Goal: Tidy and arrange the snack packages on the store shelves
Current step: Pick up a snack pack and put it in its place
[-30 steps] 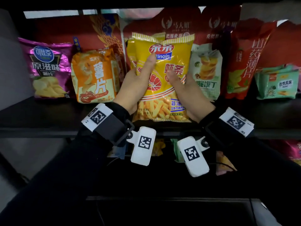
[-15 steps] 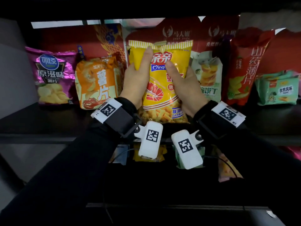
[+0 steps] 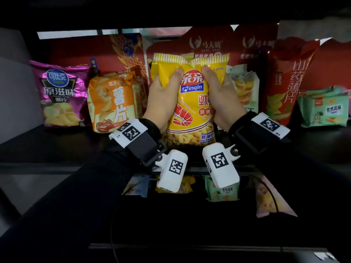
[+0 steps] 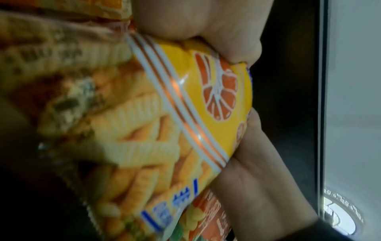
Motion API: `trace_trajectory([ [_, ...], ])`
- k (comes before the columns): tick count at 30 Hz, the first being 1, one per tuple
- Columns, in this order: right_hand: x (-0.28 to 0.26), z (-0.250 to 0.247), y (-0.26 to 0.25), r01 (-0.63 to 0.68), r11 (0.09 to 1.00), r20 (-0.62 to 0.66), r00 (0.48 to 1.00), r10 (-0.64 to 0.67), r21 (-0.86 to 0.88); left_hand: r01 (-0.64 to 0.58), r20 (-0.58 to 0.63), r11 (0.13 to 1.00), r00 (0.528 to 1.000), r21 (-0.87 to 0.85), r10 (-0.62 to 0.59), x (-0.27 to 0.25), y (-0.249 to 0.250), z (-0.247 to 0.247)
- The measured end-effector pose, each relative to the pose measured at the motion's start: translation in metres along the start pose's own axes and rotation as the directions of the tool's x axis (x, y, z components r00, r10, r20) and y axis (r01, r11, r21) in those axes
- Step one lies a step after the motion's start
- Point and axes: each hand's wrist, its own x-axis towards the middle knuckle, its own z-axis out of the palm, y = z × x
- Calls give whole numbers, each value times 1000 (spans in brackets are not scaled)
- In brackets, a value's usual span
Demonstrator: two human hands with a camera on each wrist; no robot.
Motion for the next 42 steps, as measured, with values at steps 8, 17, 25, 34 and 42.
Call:
trace_trajectory([
  [8,11,-11,-16,14,992,130,991,-31,128,66,154,993,987,-101,-50,11,22,-22],
  [17,-2,-14,-6,-168,926,240,967,88,337,251,237,872,958,-421,-161,-4,7,-23],
  [25,-1,-11,-5,-201,914,226,966,125,353,251,242,888,956,-384,-165,-1,5,-22],
  [34,-2,-14,-6,-223,973,284,938,198,57,162,284,940,926,300,-249,-9,-10,-40],
  [42,-32,-33,27,-234,932,142,949,281,-276,339,163,880,899,332,-407,-33,-11,-47],
])
